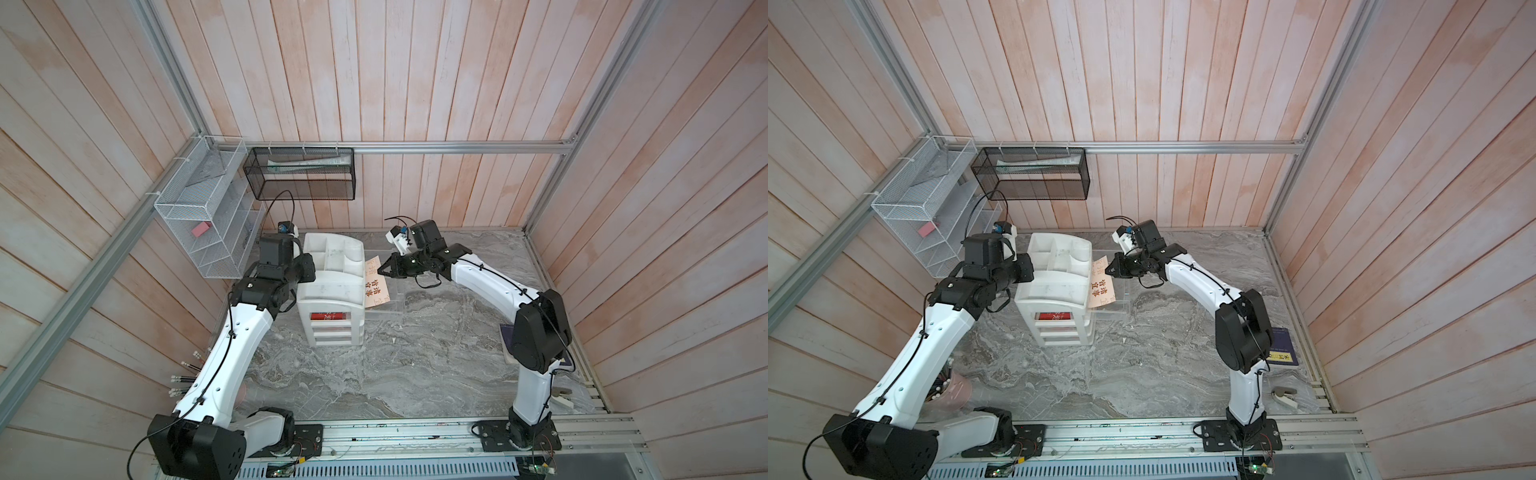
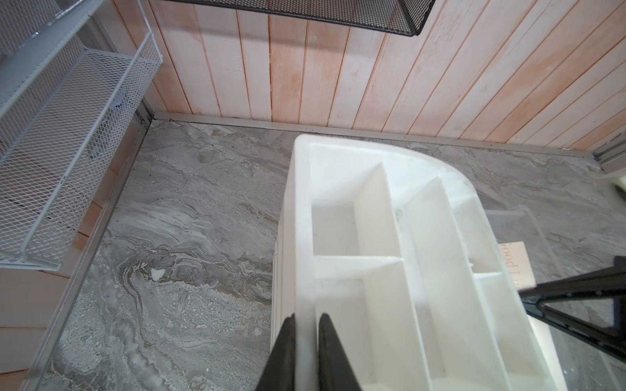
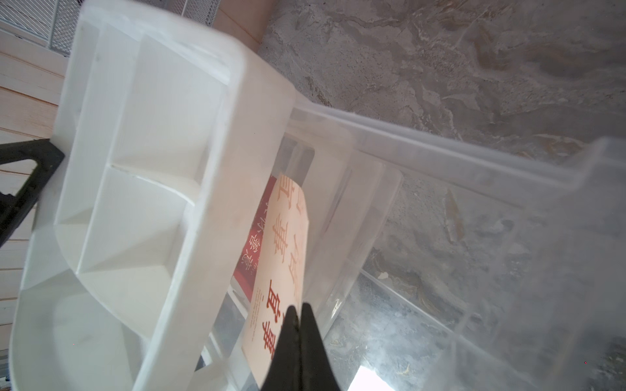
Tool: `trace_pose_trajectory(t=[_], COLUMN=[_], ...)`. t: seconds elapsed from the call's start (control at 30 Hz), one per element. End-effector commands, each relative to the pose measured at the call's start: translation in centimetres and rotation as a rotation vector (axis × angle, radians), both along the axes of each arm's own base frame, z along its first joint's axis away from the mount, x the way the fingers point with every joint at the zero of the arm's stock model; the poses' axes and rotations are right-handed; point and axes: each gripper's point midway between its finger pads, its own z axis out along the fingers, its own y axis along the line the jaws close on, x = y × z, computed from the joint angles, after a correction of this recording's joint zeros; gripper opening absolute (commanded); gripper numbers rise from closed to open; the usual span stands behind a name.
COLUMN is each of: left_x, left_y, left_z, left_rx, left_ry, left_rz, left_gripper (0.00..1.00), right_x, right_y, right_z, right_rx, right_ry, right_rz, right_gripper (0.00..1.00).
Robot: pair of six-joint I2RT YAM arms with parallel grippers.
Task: Take the postcards out of the drawer
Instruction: Pick up the postcard from the drawer.
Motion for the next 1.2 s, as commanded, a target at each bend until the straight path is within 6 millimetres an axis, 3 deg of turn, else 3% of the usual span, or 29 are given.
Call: trace_pose_trajectory(t=[0.0,0.2,0.37,0.63,0.8,0.97,1.07,1.17], left_x=[0.8,1.2,1.4,1.7,1.5,1.3,1.0,0.6], left_y=[0.0,-0.1,-0.4,-0.4,-1.2,-3.2,-5.7,-9.4], left_z=[2.6,1.9,2.6,4.7,6.8,9.2,10.8,11.9], left_rx=[0.003,-0.001,-0.012,-0.006,-0.014,-0.006,0.009,0.032], left_ry=[-0.081,-0.067,-0.089,-0.127,-0.17,-0.22,-0.255,-0.279], left_rz=[0.003,-0.001,-0.023,-0.033,-0.086,-0.211,-0.309,-0.443], left_gripper=[0.15,0.24,0.33,0.37,0.37,0.37,0.38,0.39], right_x=[0.5,0.8,1.4,2.1,2.3,2.5,2.3,1.8], right_y=[-1.0,-1.7,-2.8,-3.7,-4.5,-5.5,-6.0,-6.5], right_z=[2.9,3.7,4.5,6.0,7.9,9.9,11.1,12.4], right_rx=[0.031,0.033,0.036,0.043,0.052,0.032,0.02,0.011], right_ry=[-0.066,-0.084,-0.101,-0.133,-0.178,-0.252,-0.316,-0.389], right_rz=[-0.029,-0.037,-0.06,-0.07,-0.068,-0.055,-0.025,0.02], right_gripper=[0.0,0.0,0.0,0.0,0.0,0.0,0.0,0.0])
